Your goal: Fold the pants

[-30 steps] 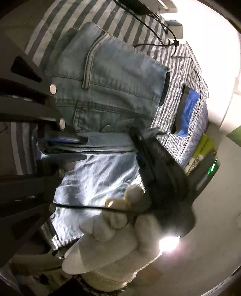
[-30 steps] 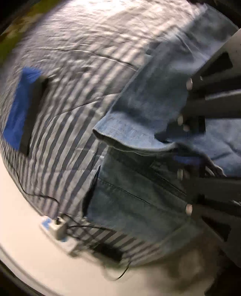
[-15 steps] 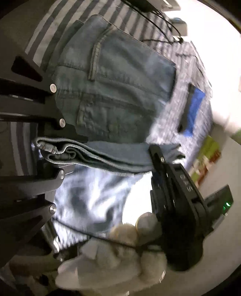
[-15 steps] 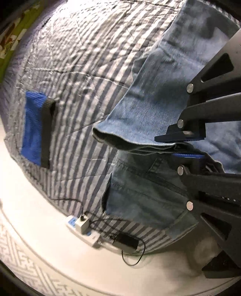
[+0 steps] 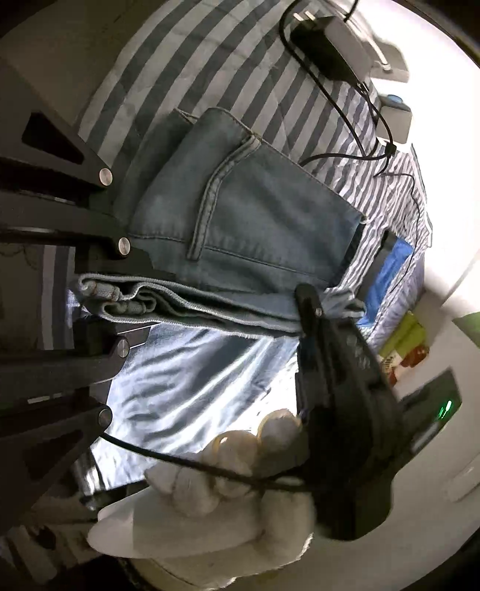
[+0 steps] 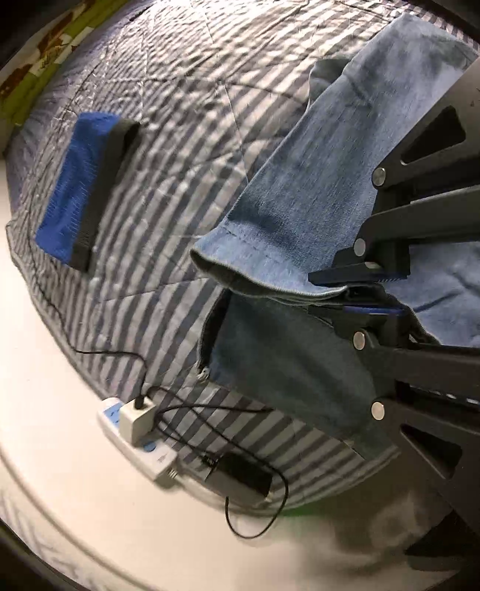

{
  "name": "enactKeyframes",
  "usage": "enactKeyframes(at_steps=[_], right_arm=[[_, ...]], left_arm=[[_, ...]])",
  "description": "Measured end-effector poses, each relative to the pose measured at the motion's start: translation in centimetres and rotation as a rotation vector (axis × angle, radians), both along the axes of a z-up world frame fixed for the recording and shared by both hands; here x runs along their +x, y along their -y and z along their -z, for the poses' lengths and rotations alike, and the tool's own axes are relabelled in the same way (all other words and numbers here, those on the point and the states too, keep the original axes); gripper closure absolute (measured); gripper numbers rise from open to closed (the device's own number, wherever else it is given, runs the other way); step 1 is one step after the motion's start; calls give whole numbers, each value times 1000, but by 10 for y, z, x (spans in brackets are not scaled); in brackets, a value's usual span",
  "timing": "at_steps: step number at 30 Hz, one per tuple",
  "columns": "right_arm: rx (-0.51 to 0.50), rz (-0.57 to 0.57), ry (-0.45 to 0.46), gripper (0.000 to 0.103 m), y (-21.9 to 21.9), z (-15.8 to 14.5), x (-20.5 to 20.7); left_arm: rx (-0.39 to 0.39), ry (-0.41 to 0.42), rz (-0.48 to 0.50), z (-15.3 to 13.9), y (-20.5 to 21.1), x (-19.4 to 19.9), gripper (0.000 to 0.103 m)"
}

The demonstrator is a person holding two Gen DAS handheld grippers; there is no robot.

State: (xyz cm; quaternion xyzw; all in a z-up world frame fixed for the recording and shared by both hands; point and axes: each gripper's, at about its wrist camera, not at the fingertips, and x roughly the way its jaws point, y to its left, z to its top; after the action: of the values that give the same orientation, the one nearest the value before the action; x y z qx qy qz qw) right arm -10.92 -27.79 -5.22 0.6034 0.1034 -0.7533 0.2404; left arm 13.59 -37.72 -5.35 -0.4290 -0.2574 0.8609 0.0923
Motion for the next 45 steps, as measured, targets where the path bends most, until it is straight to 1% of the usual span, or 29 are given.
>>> enactKeyframes(at_steps=[2,3,4,5,7,9,10,11,12,13,15,16,17,19,22,25,27,28,30,32,33,34,35,37,39,40,42,44,45], right_arm=[[-2,-19,-11,94,0,4,0],[-6,-40,-5,91,0,5,0],[-26,-54,16,89,-2,4,-2],[-60,-54,40,85,-6,1,-5],[-211,-19,110,83,-23,-15,-17],[-384,32,150,75,-43,-38,-30],[-437,53,150,73,-52,-49,-34],[-480,77,136,72,-62,-62,-37],[-518,99,108,72,-76,-76,-39],[-551,117,80,72,-94,-91,-38],[-595,132,47,72,-129,-110,-32],[-607,136,19,72,-153,-119,-24],[-603,142,-17,72,-180,-126,-13],[-547,174,-66,72,-225,-129,5],[-472,277,-119,72,-305,-121,46],[-398,420,-164,72,-388,-103,93],[-375,499,-157,71,-430,-87,123],[-367,527,-149,71,-447,-76,141],[-358,543,-131,71,-462,-60,164],[-353,525,-114,71,-461,-44,181],[-353,509,-102,71,-457,-34,189],[-359,505,-92,71,-456,-29,193],[-380,504,-83,71,-457,-24,199],[-397,474,-100,71,-459,-21,214],[-318,401,-147,71,-446,-17,231],[-290,384,-165,71,-439,-15,235],[-243,341,-184,71,-422,-5,237],[-185,322,-233,71,-410,1,239],[-174,323,-241,71,-408,4,239]], left_arm=[[-35,10,-1,1,-4,-1,90],[-41,17,0,2,-5,-1,89],[-38,33,2,4,-5,-1,88],[-36,39,1,5,-7,-2,88],[-39,42,3,5,-8,-1,88],[-52,50,0,6,-7,0,86],[-66,56,0,5,-7,1,81],[-88,56,-4,3,-6,1,80],[-100,54,-11,-1,-3,2,73],[-120,41,-32,-10,2,9,63],[-211,9,-121,-23,12,16,50],[-246,-27,-159,-35,17,23,50],[-234,-48,-162,-41,20,25,50],[-191,-87,-173,-49,23,27,50],[-187,-98,-118,-51,1,19,50],[-182,-112,-22,-54,-41,9,51],[-179,-119,42,-54,-70,1,51],[-191,-126,92,-54,-95,-5,51],[-208,-118,158,-51,-130,-14,51],[-185,-79,228,-36,-165,-24,51],[-182,-49,240,-28,-177,-29,51],[-192,5,237,-16,-190,-35,52],[-190,26,237,-12,-197,-35,52],[-175,34,256,-11,-212,-35,51],[-192,19,278,-18,-223,-34,50],[-223,8,285,-22,-229,-35,50],[-251,22,269,-24,-232,-41,50],[-235,42,240,-27,-227,-46,50],[-230,43,230,-28,-224,-48,50]])
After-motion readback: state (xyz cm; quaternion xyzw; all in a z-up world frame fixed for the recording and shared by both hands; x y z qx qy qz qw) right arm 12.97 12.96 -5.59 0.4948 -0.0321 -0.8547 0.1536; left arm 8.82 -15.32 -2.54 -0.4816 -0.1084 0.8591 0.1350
